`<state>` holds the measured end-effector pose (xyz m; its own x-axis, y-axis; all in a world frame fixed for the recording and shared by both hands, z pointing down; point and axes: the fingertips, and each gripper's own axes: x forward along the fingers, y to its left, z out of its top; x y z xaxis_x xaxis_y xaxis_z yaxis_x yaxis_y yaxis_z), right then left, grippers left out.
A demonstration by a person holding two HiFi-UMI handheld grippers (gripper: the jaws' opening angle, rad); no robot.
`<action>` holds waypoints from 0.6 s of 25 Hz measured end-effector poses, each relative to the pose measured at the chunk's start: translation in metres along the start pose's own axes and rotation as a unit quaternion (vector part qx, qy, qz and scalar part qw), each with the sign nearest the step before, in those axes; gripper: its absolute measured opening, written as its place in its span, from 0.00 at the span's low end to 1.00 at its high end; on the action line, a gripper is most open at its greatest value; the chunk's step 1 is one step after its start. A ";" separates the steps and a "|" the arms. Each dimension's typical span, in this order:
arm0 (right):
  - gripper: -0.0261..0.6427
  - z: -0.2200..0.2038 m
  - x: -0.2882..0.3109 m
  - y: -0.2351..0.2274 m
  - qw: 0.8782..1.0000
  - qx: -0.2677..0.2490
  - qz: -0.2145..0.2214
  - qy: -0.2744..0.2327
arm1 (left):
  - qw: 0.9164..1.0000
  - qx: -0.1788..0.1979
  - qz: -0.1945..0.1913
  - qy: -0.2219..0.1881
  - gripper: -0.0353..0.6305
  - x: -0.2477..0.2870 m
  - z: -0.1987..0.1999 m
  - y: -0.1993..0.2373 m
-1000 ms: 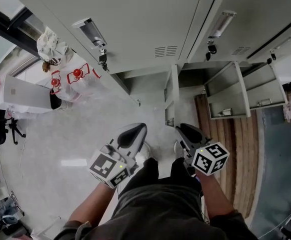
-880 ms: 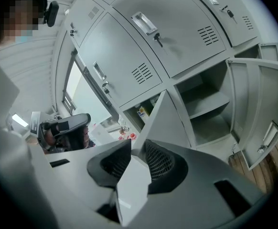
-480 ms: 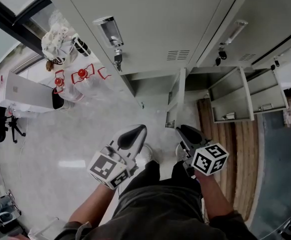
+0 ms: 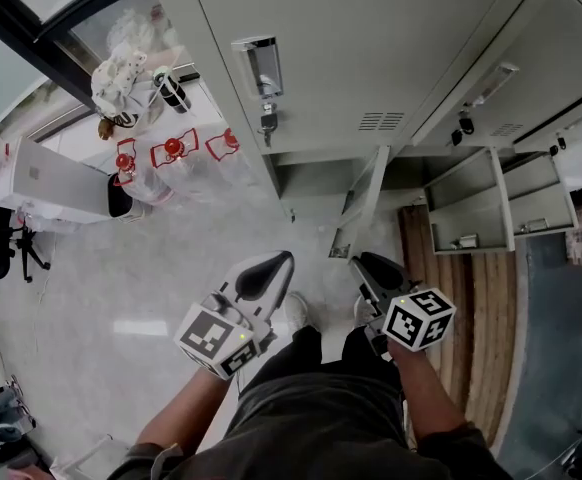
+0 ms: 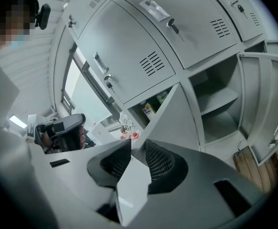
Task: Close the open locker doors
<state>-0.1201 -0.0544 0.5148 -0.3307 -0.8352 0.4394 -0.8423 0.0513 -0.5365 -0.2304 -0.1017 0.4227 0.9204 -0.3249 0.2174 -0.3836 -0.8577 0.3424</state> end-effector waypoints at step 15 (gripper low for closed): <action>0.14 0.006 0.036 0.023 1.000 -0.004 0.013 0.014 | 1.000 -0.006 0.012 -0.011 0.06 -0.015 0.013 0.037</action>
<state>-0.1494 -0.0866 0.5143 -0.3641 -0.8175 0.4463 -0.8370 0.0770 -0.5418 -0.2575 -0.1339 0.4205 0.9120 -0.3546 0.2064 -0.4071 -0.8448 0.3473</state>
